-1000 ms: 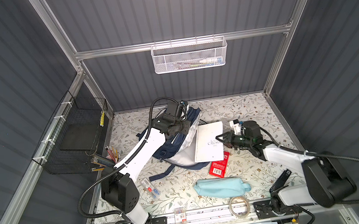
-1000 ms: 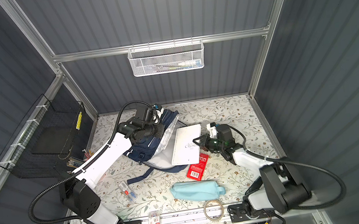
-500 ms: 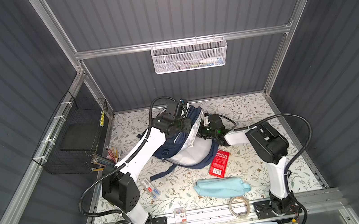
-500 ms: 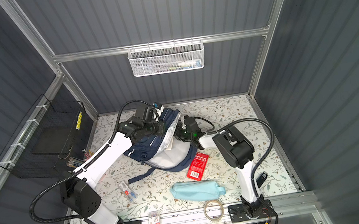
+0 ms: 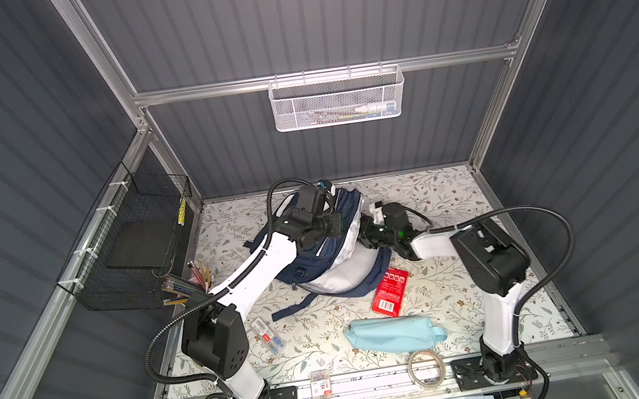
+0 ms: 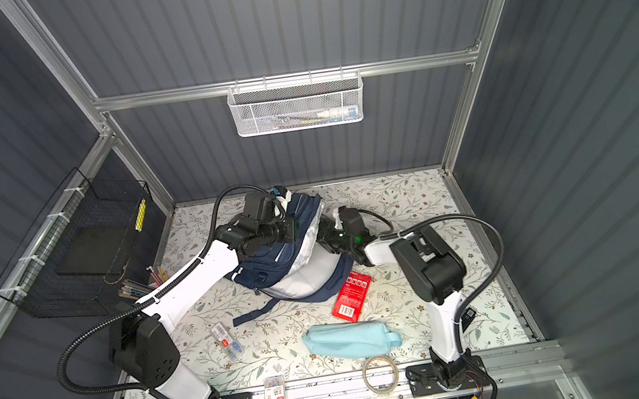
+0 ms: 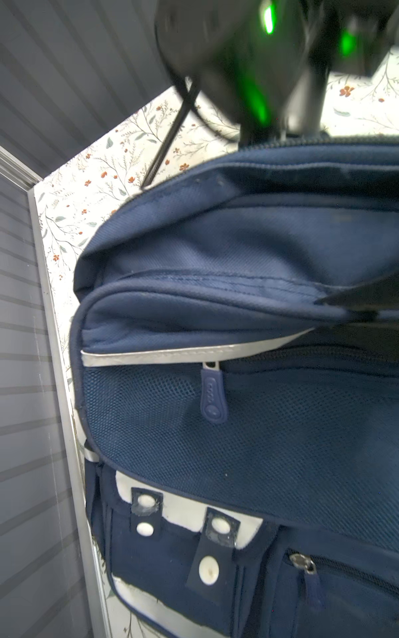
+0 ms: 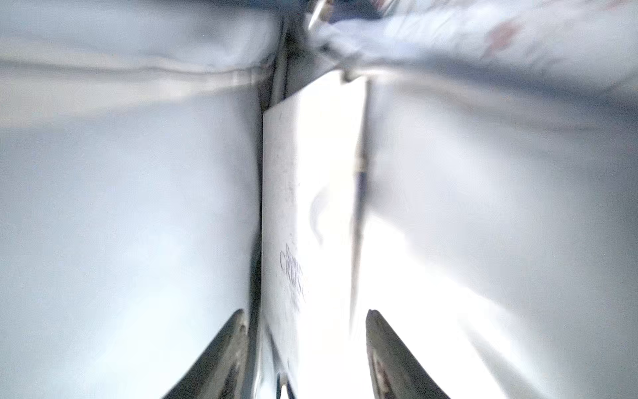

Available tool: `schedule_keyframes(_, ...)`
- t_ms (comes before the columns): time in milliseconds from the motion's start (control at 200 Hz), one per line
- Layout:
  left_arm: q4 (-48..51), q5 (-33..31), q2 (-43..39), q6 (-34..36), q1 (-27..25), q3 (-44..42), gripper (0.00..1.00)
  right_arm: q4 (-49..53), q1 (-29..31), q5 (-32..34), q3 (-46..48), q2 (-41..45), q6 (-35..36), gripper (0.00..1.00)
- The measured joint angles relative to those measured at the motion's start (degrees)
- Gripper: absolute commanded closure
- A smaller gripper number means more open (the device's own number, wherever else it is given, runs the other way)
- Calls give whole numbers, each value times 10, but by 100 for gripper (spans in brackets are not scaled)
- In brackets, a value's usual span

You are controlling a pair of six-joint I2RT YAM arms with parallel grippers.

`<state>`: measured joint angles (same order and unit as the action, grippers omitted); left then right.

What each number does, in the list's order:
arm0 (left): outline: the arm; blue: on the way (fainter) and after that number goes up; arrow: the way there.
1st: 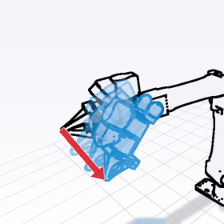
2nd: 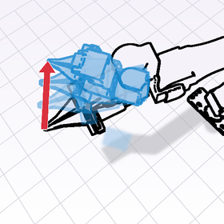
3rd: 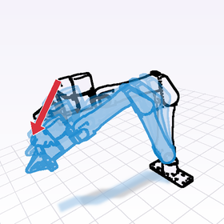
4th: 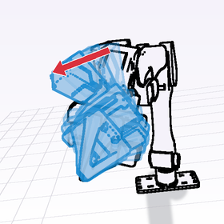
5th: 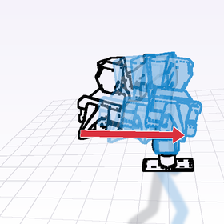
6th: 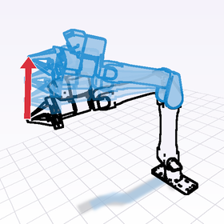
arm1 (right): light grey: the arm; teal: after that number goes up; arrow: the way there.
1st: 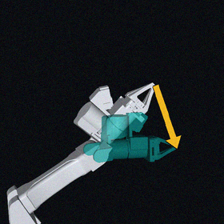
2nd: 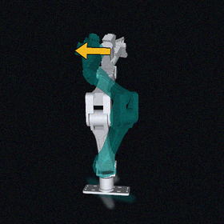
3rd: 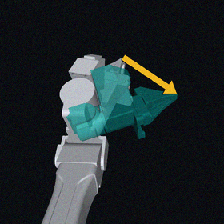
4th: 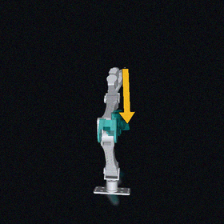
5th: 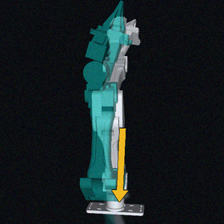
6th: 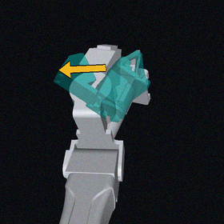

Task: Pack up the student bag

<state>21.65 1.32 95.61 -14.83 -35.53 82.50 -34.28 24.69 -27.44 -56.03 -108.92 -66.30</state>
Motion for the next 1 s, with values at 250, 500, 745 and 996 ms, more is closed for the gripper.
schedule_keyframes(250, -116, 20, 40, -46, -13, -88, 100, 180, -57, -7, 107, 267, 93, 35)
schedule_keyframes(500, -178, 45, 85, -72, -19, -120, 13, 463, -54, 102, 55, 461, 260, 1)
schedule_keyframes(745, -220, 75, -65, -139, 28, -207, 0, 518, -85, 54, 74, 532, 273, 3)
schedule_keyframes(996, -230, 48, -275, -247, 109, -379, 0, 541, 89, 118, 76, 465, 258, 14)
